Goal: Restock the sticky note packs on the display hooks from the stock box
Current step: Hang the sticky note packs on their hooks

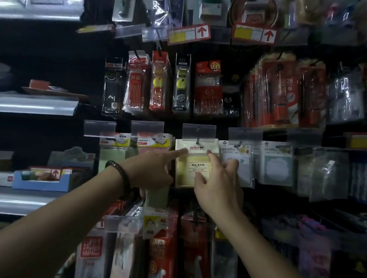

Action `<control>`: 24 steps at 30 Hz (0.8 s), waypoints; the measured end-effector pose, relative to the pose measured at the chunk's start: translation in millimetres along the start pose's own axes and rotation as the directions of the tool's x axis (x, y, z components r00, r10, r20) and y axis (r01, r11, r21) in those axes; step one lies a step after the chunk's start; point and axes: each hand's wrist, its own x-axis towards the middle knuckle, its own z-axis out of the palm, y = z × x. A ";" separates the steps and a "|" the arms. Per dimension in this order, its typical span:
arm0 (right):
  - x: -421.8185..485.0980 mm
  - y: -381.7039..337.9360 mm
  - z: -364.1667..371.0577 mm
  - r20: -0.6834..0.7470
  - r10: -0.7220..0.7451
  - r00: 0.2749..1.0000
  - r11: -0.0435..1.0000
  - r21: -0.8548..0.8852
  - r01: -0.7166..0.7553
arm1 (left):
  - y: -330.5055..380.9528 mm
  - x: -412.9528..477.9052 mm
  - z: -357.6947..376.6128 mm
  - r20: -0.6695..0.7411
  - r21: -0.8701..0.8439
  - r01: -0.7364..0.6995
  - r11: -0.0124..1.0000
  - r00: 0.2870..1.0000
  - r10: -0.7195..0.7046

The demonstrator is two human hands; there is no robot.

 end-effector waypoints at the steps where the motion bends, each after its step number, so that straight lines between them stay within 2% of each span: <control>1: -1.2 2.4 -1.1 -0.023 -0.017 1.000 0.998 -0.065 0.015 | -2.0 -3.1 0.1 -0.007 -0.040 0.006 0.999 1.000 -0.006; 3: -5.4 8.0 0.7 -0.090 -0.038 0.995 0.996 -0.084 0.030 | -6.7 -15.1 -0.5 -0.040 -0.135 0.016 0.991 0.999 -0.022; 5: -16.4 11.3 3.4 -0.192 -0.091 0.977 0.995 0.014 0.095 | -12.5 -34.5 0.3 -0.093 -0.309 0.025 0.951 0.994 -0.056; 7: -34.3 12.0 6.4 -0.299 -0.156 0.941 0.967 0.147 0.207 | -16.9 -58.1 5.2 -0.153 -0.556 0.023 0.831 0.980 -0.129; 9: -57.5 3.8 9.0 -0.288 -0.123 0.950 0.918 0.331 0.219 | -17.5 -80.6 15.0 -0.234 -0.713 0.001 0.701 0.942 -0.240; 10: -67.9 -1.8 13.3 -0.217 -0.044 0.975 0.883 0.449 0.140 | -17.9 -90.6 22.0 -0.278 -0.762 -0.025 0.647 0.915 -0.291; 11: -76.6 -7.9 20.1 -0.083 0.071 0.994 0.806 0.592 -0.009 | -18.4 -99.4 29.3 -0.312 -0.805 -0.060 0.590 0.888 -0.336; 12: -83.4 -14.3 27.4 0.104 0.172 0.980 0.693 0.694 -0.195 | -18.6 -107.5 36.4 -0.336 -0.841 -0.096 0.532 0.864 -0.375; 14: -90.8 -24.1 39.6 0.390 0.254 0.885 0.483 0.741 -0.466 | -21.0 -121.4 47.9 -0.361 -0.887 -0.157 0.433 0.822 -0.440; 16: -94.9 -31.9 47.6 0.531 0.212 0.821 0.317 0.757 -0.572 | -24.3 -133.0 55.4 -0.377 -0.905 -0.199 0.375 0.785 -0.492; 17: -97.0 -38.2 47.6 0.561 0.170 0.810 0.258 0.768 -0.586 | -25.6 -138.1 58.4 -0.383 -0.907 -0.212 0.365 0.775 -0.502; 18: -98.6 -43.3 48.6 0.555 0.131 0.821 0.243 0.785 -0.570 | -24.9 -143.4 60.4 -0.389 -0.905 -0.219 0.364 0.774 -0.500; 21: -103.5 -58.6 49.4 0.389 0.108 0.915 0.330 0.854 -0.402 | -28.5 -158.6 61.3 -0.400 -0.881 -0.196 0.431 0.794 -0.458; 24: -96.8 -72.5 44.5 0.303 0.084 0.949 0.328 0.891 -0.314 | -37.0 -173.8 50.8 -0.338 -0.868 -0.090 0.488 0.827 -0.448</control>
